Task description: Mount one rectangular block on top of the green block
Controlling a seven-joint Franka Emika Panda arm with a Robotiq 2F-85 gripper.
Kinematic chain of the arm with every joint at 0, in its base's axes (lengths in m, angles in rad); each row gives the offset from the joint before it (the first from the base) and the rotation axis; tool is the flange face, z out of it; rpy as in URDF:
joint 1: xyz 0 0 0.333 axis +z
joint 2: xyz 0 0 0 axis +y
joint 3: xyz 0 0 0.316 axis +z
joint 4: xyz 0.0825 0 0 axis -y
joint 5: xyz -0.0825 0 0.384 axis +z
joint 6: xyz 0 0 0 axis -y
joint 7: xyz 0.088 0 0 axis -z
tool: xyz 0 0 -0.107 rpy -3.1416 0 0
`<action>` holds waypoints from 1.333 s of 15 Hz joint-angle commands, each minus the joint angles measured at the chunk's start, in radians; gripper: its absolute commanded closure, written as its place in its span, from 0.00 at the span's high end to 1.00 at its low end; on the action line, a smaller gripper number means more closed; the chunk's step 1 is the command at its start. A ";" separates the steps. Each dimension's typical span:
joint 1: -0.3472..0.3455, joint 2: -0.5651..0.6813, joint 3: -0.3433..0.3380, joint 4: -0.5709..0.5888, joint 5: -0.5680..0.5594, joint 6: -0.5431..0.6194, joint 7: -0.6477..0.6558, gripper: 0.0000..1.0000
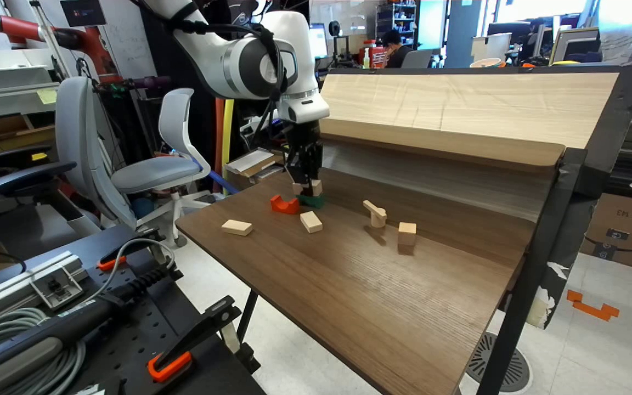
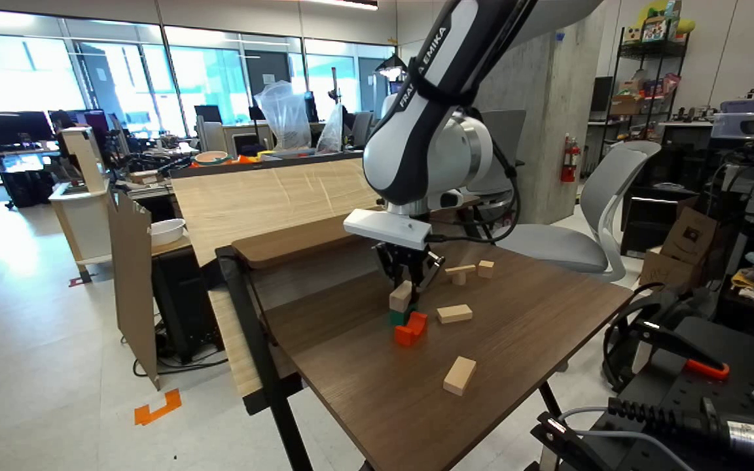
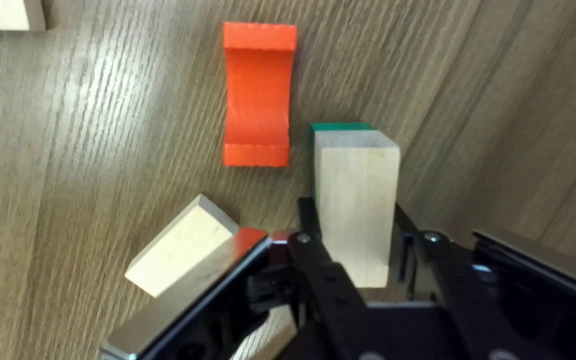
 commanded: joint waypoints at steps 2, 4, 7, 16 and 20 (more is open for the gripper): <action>0.000 -0.038 0.005 -0.029 -0.005 -0.015 0.007 0.58; -0.001 -0.038 0.004 -0.028 -0.004 -0.005 0.009 0.65; -0.006 -0.062 0.016 -0.039 0.005 0.005 -0.001 0.89; -0.013 -0.232 0.048 -0.066 -0.015 -0.094 -0.012 1.00; -0.013 -0.211 0.046 -0.067 -0.014 -0.092 -0.012 1.00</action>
